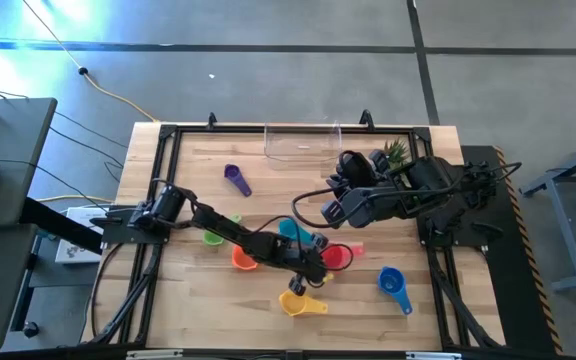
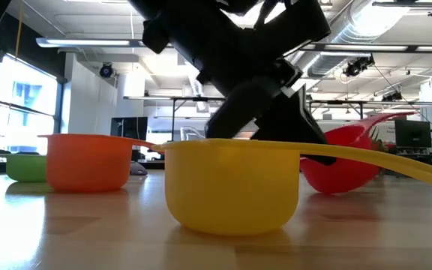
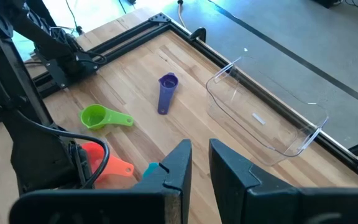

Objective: Nest measuring cups in basket
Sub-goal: Stack the red measuring cup on top of the orange measuring cup

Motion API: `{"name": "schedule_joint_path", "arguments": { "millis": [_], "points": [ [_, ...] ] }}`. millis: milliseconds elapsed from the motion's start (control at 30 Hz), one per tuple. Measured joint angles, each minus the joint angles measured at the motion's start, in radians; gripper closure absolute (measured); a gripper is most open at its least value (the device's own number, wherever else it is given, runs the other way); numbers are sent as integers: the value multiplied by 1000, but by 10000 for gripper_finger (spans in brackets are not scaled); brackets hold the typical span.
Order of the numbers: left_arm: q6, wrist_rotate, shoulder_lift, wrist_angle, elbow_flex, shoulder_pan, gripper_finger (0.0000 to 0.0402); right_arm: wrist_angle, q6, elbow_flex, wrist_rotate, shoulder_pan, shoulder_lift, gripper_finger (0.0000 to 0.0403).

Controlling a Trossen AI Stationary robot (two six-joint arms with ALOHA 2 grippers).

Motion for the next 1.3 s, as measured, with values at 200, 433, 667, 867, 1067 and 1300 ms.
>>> {"name": "schedule_joint_path", "arguments": {
  "millis": [200, 433, 667, 867, 1067, 1300],
  "points": [
    [-202, -26, -61, -90, -1, -3, 400, 0, 2, 0, 1, 0, 0, 355],
    [-392, -66, -175, -243, -1, -22, 401, 0, 6, 0, 3, 0, 0, 355],
    [-561, -112, -270, -474, -1, -64, 401, 0, 29, 0, 4, 0, 0, 355],
    [-782, -165, -353, -672, 0, -120, 401, -3, 47, 0, 3, 0, 0, 355],
    [-995, -169, -405, -844, 0, -164, 401, -12, 60, 0, 11, 0, 0, 355],
    [-1119, -150, -413, -1037, -1, -206, 401, -9, 60, 0, 25, 0, 0, 355]
  ]
}}
